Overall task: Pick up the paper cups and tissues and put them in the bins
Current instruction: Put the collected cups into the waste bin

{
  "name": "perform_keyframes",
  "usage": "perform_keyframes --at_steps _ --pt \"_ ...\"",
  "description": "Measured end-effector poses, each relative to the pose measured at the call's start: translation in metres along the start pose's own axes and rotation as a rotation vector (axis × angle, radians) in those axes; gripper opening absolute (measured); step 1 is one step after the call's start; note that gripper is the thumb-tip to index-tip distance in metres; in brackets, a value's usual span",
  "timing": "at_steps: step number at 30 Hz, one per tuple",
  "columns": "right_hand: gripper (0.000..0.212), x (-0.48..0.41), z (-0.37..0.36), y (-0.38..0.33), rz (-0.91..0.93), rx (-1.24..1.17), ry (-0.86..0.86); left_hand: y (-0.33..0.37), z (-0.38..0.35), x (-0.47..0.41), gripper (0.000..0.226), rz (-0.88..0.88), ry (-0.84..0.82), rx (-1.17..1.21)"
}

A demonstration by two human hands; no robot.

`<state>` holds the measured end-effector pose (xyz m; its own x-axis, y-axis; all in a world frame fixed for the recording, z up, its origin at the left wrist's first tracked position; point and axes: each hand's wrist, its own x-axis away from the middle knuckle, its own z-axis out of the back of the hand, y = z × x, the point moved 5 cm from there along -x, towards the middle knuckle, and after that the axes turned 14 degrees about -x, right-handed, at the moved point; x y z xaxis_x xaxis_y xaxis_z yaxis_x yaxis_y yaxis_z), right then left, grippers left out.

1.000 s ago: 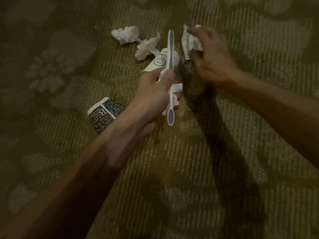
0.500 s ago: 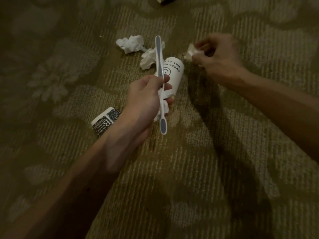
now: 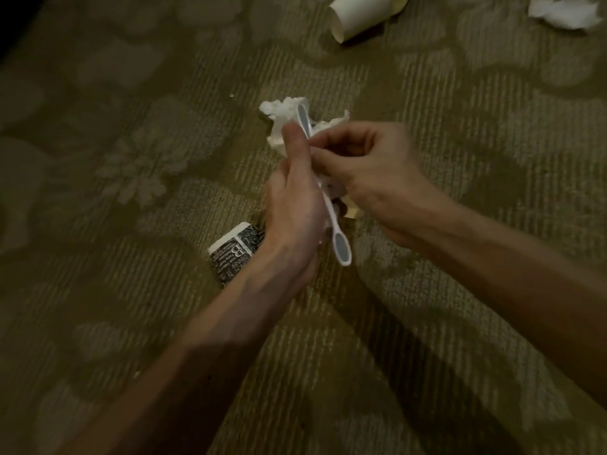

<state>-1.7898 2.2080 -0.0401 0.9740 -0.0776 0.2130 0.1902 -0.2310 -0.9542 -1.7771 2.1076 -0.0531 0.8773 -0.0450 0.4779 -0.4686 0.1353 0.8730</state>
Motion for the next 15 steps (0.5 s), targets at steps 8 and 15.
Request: perform_keyframes --at_steps 8,15 --pt "0.021 0.0 -0.006 0.004 -0.057 0.058 -0.085 -0.004 0.015 -0.007 0.043 0.01 0.006 -0.019" --pt "0.044 -0.011 0.051 0.025 -0.182 0.395 0.383 -0.007 0.04 -0.036 0.033 -0.045 0.188 -0.236"
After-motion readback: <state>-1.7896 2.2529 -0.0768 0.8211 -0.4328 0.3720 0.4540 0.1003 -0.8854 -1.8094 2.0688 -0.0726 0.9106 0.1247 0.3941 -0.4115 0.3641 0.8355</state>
